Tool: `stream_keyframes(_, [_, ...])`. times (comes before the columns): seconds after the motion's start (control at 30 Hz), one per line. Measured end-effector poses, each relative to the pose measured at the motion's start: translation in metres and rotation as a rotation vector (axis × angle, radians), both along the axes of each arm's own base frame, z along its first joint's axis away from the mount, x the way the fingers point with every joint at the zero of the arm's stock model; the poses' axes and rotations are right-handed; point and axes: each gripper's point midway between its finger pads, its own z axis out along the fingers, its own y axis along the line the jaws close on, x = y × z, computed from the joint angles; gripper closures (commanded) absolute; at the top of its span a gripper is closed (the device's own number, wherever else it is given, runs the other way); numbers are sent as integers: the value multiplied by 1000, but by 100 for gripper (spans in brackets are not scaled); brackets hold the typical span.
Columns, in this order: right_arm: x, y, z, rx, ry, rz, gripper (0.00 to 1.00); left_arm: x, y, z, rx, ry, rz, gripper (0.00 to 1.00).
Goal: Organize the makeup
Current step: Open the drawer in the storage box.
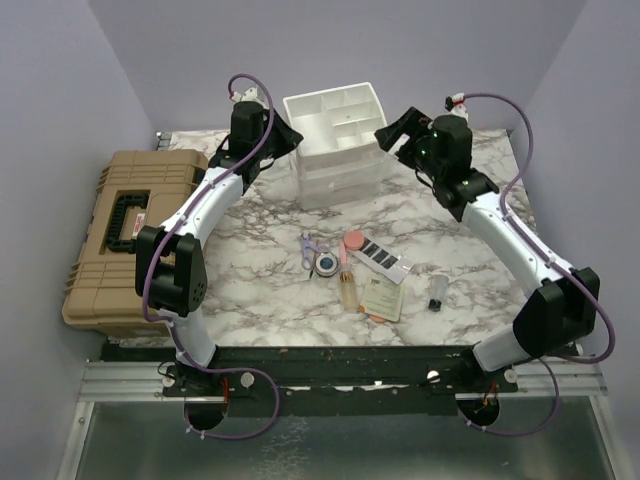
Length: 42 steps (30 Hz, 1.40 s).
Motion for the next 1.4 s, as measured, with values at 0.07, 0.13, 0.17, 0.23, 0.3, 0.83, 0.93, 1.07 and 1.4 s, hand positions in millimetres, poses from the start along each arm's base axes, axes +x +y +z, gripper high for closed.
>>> stream_keyframes(0.07, [11, -12, -6, -113, 68, -55, 12, 0, 0, 0, 1, 0, 0, 100])
stream_keyframes(0.13, [23, -22, -20, -228, 147, -97, 10, 0, 0, 0, 1, -1, 0, 100])
stream_keyframes(0.17, [28, -26, -29, -277, 182, -109, 10, 0, 0, 0, 2, -2, -1, 100])
stream_keyframes(0.23, [33, -32, -51, -376, 257, -116, 9, -1, 0, 0, 3, -2, -2, 100])
stream_keyframes(0.3, [35, -38, -73, -460, 327, -112, 9, -1, 0, 0, 3, -3, -2, 100])
stream_keyframes(0.83, [42, -35, -93, -590, 391, 0, 11, -1, 0, 0, 13, -10, -11, 100])
stream_keyframes(0.93, [44, -29, -105, -608, 409, 50, 13, -2, 0, 0, 13, -9, -13, 100])
stream_keyframes(1.07, [40, -26, -125, -637, 444, 106, 19, -2, -1, 0, 11, -8, -16, 100])
stream_keyframes(1.4, [38, -24, -120, -758, 368, 238, 22, -1, -2, 2, 3, 0, -36, 100])
